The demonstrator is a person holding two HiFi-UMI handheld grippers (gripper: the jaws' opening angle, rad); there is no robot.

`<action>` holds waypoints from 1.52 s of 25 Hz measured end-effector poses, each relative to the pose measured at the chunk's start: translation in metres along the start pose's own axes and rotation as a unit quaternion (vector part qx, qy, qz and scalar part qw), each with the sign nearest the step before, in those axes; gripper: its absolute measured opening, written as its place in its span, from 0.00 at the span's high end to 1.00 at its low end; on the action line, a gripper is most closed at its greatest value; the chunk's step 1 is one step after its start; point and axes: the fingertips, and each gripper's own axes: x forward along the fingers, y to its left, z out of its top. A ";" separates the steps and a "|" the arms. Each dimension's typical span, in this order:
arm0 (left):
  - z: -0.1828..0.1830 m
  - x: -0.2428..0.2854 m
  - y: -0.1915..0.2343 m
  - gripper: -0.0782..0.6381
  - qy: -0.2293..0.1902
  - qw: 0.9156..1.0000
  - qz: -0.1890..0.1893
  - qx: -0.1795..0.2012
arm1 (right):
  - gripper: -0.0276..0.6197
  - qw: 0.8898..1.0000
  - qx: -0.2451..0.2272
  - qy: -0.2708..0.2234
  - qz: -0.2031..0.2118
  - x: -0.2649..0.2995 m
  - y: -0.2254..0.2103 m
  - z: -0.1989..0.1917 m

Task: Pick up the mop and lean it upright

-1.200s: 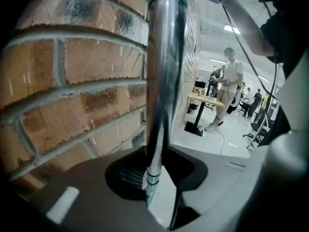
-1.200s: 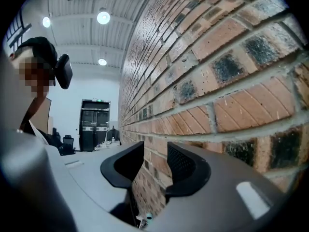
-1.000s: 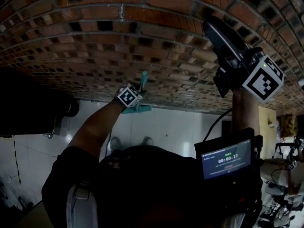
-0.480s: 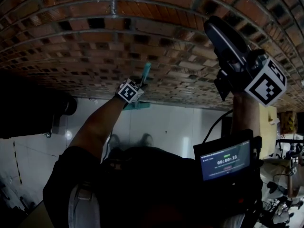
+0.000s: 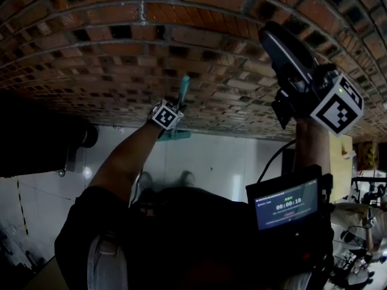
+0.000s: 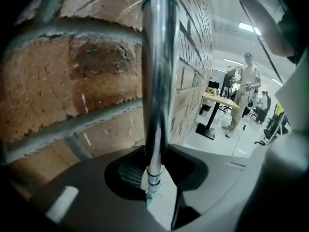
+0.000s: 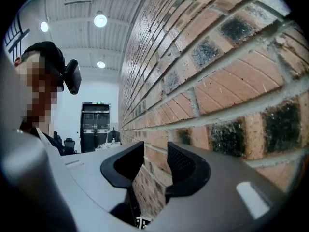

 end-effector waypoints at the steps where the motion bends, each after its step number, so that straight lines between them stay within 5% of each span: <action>1: 0.000 0.000 0.000 0.74 0.000 1.000 0.000 -0.002 | 0.70 1.000 0.001 0.000 0.000 0.000 0.000 0.000; 20: -0.012 -0.018 0.002 0.57 -0.008 0.998 -0.015 -0.052 | 0.70 1.000 0.016 0.002 -0.013 -0.004 -0.005 -0.006; 31: 0.007 -0.102 0.018 0.57 -0.095 0.991 0.006 -0.090 | 0.70 0.999 0.032 0.007 -0.026 -0.019 0.000 -0.021; 38: 0.030 -0.192 0.022 0.58 -0.167 0.982 0.030 -0.078 | 0.70 0.999 0.026 0.018 -0.031 -0.031 0.013 -0.034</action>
